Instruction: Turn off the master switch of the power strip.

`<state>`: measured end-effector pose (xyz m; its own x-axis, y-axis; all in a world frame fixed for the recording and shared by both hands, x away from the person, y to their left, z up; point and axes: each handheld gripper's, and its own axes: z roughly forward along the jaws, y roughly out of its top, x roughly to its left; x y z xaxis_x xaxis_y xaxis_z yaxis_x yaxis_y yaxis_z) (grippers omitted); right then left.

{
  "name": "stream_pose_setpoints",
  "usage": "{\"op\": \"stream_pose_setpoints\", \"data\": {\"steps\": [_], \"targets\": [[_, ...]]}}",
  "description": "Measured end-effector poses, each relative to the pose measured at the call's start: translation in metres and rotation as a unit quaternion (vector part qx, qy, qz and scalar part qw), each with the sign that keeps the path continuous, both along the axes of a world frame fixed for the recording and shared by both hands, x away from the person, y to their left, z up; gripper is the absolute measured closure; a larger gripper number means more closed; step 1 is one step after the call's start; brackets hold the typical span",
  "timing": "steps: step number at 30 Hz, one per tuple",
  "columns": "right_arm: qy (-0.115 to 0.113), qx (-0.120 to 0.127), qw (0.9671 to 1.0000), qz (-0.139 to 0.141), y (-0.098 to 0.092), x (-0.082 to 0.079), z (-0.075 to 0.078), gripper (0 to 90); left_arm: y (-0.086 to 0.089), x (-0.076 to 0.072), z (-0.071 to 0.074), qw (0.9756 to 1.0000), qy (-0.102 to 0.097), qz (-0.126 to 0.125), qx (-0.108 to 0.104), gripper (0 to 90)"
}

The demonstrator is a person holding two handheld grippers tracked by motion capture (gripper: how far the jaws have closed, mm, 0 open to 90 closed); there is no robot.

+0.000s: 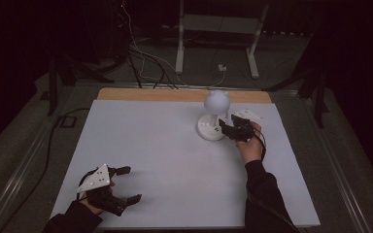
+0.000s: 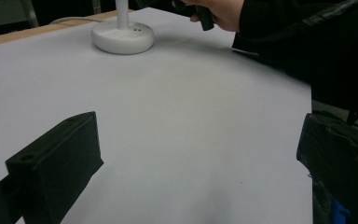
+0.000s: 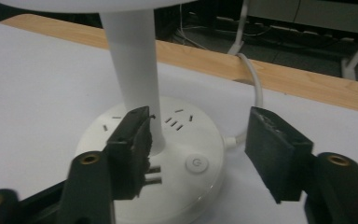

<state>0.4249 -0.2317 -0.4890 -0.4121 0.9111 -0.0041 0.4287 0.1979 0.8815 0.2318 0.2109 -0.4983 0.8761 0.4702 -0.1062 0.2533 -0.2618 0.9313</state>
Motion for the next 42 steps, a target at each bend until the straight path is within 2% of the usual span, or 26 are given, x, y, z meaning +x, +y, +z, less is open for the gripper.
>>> {"op": "stream_pose_setpoints", "data": {"steps": [5,8,11,12,15,16,17,18,19,24,27,37,42], "targets": [[0.014,0.006,0.9999,0.002,-0.003,-0.003,0.001,33.4,0.0,0.0,0.0,1.0,0.0,0.0,-0.001,0.3],[0.025,0.001,0.9997,0.007,-0.003,-0.005,0.003,21.1,0.0,0.0,0.0,1.0,0.0,0.0,0.0,0.3],[0.029,0.001,0.9995,0.011,-0.004,-0.007,0.003,16.3,0.0,0.0,0.0,1.0,0.001,0.001,-0.001,0.3],[0.038,0.008,0.9991,0.019,-0.006,-0.009,0.004,14.6,0.0,0.0,0.0,1.0,0.001,0.001,0.0,0.3],[0.043,0.016,0.9985,0.031,-0.008,-0.011,0.005,12.3,0.0,0.0,0.0,1.0,0.0,0.001,-0.002,0.3],[0.043,0.017,0.9984,0.033,-0.009,-0.012,0.005,10.3,0.0,0.0,0.0,1.0,0.001,0.001,-0.001,0.3],[0.051,0.019,0.9977,0.04,-0.01,-0.014,0.005,3.9,0.0,0.0,0.0,1.0,0.0,0.001,0.0,0.3],[0.051,0.019,0.9977,0.04,-0.01,-0.014,0.005,3.9,0.0,0.0,0.0,1.0,0.0,0.001,0.0,0.3],[0.065,0.015,0.9961,0.058,-0.012,-0.015,0.004,2.2,0.0,0.0,0.0,1.0,0.001,0.001,-0.001,0.3],[0.086,0.019,0.9932,0.077,-0.015,-0.019,0.005,0.5,0.0,0.0,0.0,1.0,0.001,0.001,-0.001,0.3],[0.082,0.021,0.9931,0.081,-0.015,-0.022,0.006,0.6,0.0,0.0,0.0,1.0,0.0,0.001,-0.003,0.3],[0.085,0.033,0.9899,0.109,-0.018,-0.039,0.015,0.5,0.0,0.0,0.0,1.0,-0.001,0.001,-0.001,0.3],[0.085,0.028,0.9887,0.12,-0.015,-0.052,0.015,0.5,0.0,0.0,0.0,1.0,-0.001,0.001,0.0,0.3]]}}
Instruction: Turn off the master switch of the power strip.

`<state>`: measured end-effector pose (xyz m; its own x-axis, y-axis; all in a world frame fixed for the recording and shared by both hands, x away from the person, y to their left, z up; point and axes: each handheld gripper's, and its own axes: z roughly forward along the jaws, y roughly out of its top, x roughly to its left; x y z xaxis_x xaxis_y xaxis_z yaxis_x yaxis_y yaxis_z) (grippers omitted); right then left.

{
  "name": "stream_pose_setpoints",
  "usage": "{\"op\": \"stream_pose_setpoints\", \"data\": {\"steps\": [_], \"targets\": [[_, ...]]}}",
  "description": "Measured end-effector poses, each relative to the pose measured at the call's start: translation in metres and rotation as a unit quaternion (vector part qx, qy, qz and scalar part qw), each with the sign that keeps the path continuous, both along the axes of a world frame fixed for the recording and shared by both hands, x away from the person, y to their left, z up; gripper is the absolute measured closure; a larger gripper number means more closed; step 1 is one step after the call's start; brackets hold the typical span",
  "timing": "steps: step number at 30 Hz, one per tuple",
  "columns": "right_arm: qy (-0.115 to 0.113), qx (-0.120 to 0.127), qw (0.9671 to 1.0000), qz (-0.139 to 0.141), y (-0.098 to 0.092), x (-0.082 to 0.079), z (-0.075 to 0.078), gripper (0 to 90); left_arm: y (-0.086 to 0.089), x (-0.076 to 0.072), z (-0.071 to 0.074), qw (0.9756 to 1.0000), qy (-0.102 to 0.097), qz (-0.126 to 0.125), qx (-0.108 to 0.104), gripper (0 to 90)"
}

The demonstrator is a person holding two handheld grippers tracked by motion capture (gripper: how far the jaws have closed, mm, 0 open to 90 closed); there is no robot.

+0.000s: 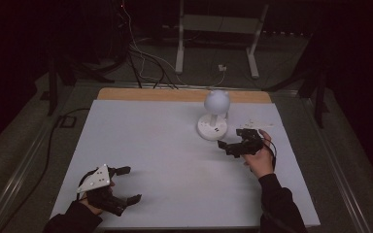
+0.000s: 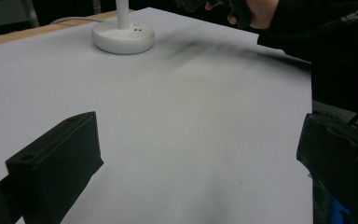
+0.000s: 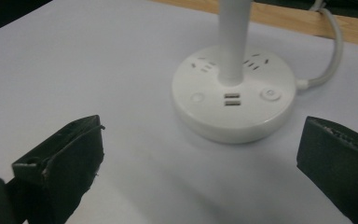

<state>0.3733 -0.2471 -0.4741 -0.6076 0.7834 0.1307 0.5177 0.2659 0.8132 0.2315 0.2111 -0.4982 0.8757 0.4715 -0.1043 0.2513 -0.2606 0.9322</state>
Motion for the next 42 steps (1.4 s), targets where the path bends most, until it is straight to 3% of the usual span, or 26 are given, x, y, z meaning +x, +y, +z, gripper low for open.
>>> {"op": "stream_pose_setpoints", "data": {"steps": [23,35,42], "targets": [[-0.027,-0.008,0.999,0.036,-0.011,-0.062,0.006,0.6,0.0,0.0,0.0,1.0,-0.001,-0.001,0.004,0.3],[-0.005,-0.026,0.9986,0.046,-0.026,-0.095,-0.014,0.6,-0.001,0.0,0.0,1.0,-0.002,-0.002,0.005,0.3],[-0.028,-0.017,0.9978,0.057,-0.036,-0.112,-0.022,0.6,-0.001,0.0,0.0,1.0,-0.002,-0.002,0.003,0.3]]}}
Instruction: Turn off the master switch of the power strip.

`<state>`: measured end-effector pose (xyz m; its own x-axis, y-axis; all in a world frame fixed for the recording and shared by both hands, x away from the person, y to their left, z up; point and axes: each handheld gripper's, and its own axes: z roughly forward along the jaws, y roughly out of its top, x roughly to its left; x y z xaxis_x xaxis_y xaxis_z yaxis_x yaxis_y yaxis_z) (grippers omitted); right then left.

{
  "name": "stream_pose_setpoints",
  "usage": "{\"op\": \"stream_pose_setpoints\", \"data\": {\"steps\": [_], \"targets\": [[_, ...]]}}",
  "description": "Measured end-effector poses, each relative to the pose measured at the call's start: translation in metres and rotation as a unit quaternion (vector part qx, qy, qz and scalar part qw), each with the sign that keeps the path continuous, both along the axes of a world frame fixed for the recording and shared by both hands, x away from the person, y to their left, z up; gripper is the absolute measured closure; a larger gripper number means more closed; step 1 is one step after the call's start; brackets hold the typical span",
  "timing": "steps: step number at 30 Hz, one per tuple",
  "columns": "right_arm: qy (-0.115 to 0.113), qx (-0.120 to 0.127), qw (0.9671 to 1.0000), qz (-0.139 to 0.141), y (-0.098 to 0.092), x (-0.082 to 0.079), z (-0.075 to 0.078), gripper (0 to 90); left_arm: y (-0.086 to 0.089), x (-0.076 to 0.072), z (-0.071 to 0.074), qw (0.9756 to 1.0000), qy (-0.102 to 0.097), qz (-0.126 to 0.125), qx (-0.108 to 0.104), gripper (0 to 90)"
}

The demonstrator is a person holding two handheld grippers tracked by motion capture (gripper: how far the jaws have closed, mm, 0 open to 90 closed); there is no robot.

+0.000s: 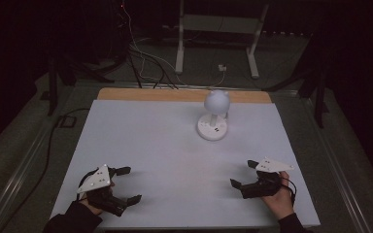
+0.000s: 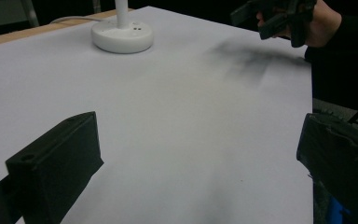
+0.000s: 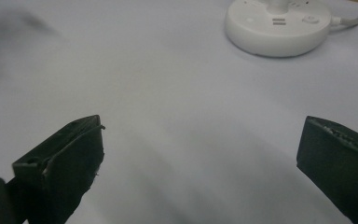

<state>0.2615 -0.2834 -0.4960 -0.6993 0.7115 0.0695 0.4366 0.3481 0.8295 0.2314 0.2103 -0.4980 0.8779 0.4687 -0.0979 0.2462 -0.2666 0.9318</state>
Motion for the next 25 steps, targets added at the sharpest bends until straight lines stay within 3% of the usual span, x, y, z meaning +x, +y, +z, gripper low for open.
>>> {"op": "stream_pose_setpoints", "data": {"steps": [2,6,12,16,25], "targets": [[0.001,-0.015,0.9999,0.007,-0.002,-0.006,-0.005,0.6,0.0,0.0,0.0,1.0,0.001,0.0,0.0,0.3],[0.011,-0.023,0.9997,0.005,-0.005,-0.012,-0.01,0.6,0.0,0.0,0.0,1.0,0.0,0.0,-0.001,0.3],[0.011,-0.009,0.9998,0.011,-0.01,-0.021,-0.014,0.6,0.0,0.0,0.0,1.0,0.002,-0.001,-0.002,0.3],[0.026,-0.012,0.9992,0.026,-0.01,-0.019,-0.019,0.6,0.0,0.0,0.0,1.0,0.002,-0.003,0.0,0.3],[0.024,-0.038,0.9985,0.032,-0.003,-0.015,-0.023,0.6,0.0,0.0,0.0,1.0,0.002,-0.006,-0.001,0.3]]}}
